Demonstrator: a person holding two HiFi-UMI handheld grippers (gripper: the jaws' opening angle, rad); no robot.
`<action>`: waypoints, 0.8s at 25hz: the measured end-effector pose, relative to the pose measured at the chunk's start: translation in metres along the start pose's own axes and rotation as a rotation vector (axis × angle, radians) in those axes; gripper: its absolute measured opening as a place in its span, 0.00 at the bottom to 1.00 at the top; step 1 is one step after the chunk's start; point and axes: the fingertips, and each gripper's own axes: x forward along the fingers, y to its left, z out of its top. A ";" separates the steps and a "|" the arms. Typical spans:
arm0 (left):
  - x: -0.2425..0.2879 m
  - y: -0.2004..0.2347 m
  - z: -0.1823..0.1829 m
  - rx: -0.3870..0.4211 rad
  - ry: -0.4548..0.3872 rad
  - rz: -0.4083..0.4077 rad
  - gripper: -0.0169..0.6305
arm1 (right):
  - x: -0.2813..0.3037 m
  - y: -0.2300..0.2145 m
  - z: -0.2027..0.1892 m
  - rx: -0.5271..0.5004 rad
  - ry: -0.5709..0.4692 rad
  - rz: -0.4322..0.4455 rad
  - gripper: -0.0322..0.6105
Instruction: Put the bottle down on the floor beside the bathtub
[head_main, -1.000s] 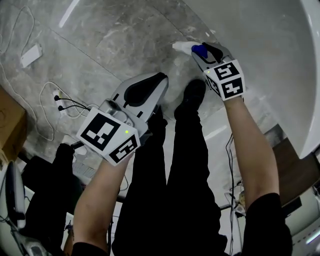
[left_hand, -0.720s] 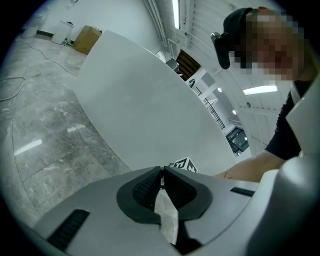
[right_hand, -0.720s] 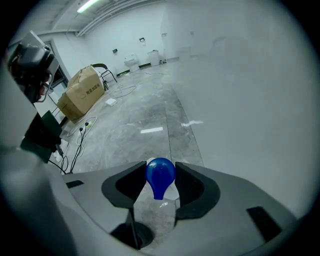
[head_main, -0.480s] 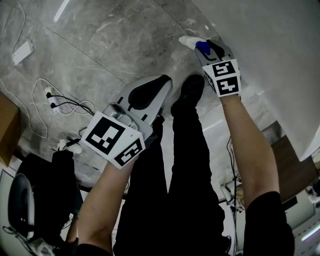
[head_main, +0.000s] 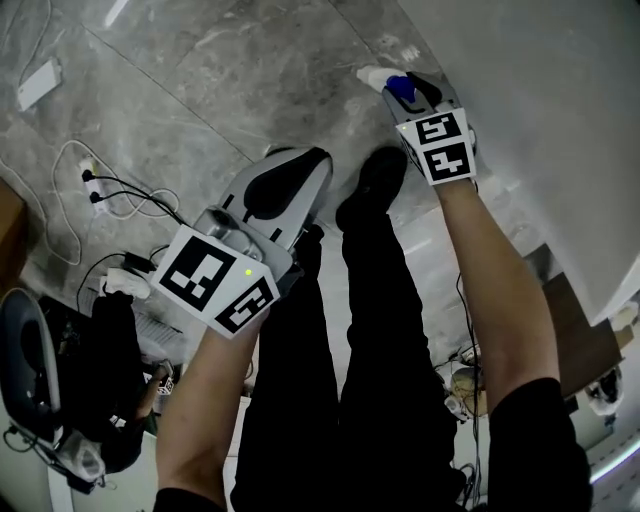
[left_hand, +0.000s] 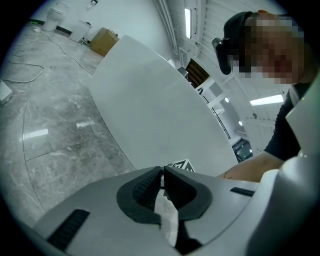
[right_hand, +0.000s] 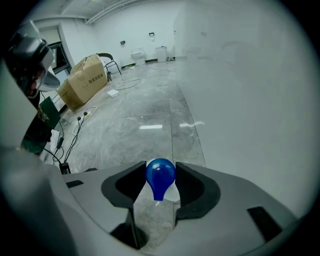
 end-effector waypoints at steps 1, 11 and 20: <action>-0.002 0.002 0.002 0.002 -0.006 0.004 0.08 | 0.001 0.002 0.002 0.006 0.000 0.015 0.35; -0.026 -0.001 0.033 0.014 -0.056 0.026 0.08 | -0.029 -0.008 0.016 0.051 0.008 0.015 0.38; -0.072 -0.051 0.105 0.057 -0.098 0.022 0.08 | -0.134 -0.001 0.073 0.161 -0.048 0.008 0.38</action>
